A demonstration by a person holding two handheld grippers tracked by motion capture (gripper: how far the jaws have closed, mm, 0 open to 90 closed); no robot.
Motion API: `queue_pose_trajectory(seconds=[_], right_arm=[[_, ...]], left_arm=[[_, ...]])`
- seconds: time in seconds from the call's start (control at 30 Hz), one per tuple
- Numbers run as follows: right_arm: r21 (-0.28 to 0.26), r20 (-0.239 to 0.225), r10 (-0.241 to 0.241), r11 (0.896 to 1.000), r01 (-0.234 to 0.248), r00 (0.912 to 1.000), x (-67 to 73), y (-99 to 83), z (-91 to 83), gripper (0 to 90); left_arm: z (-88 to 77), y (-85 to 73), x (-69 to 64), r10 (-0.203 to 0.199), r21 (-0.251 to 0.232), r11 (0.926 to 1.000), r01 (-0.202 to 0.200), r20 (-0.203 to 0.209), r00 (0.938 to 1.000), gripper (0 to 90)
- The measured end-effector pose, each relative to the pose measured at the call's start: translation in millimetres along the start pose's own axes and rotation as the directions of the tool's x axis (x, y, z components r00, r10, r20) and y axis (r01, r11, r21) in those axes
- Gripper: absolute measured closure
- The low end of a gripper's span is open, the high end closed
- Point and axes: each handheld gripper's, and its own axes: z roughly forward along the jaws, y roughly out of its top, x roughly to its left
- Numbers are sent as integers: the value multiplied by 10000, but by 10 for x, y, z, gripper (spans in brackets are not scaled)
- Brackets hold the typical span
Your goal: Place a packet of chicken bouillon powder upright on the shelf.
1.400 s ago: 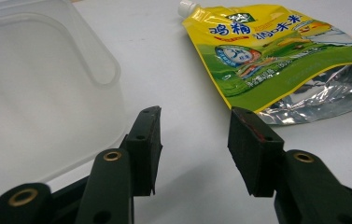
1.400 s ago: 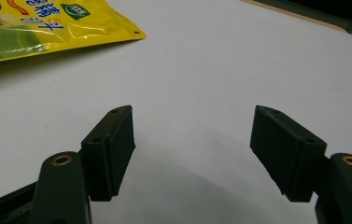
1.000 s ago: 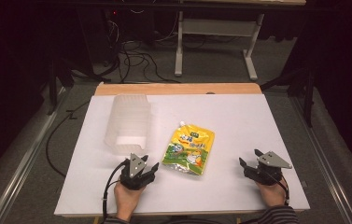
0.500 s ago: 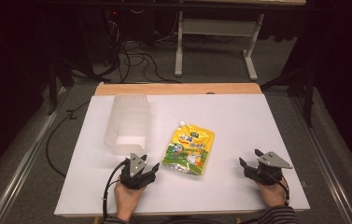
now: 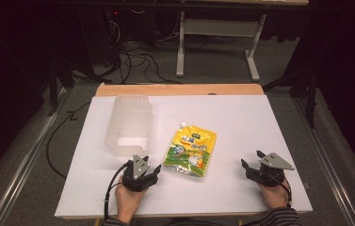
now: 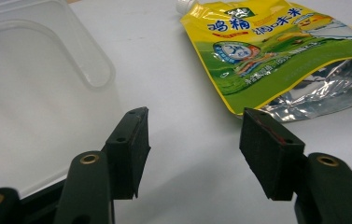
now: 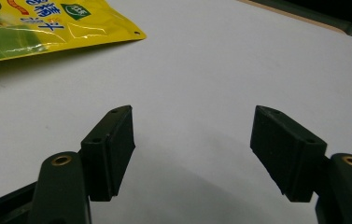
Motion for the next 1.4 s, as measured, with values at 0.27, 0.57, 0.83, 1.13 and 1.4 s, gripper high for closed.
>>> queue_pose_trajectory(seconds=[0.27, 0.57, 0.83, 1.13, 1.4], right_arm=[[-16, 11, 47, 10000, -47, 10000, 4, 1, 2, 312], [-21, 31, 28, 10000, -28, 10000, 4, 0, 0, 312], [-46, 49, -30, 10000, 30, 10000, 4, 0, -1, 311], [-77, 45, 0, 10000, 0, 10000, 4, 0, -3, 311], [-91, 52, 7, 10000, -7, 10000, 6, -1, -4, 311]], left_arm=[[-35, 92, -48, 103, -26, 9999, -103, 209, 9997, 415], [-44, 178, -114, 12, -2, 10000, -12, 588, 9983, 395], [28, 355, -143, -219, 335, 9993, 194, 769, 9968, 372], [155, 490, -161, -288, 585, 9980, 229, 1024, 9943, 348], [256, 617, -146, -621, 1076, 9928, 517, 958, 9935, 327]])
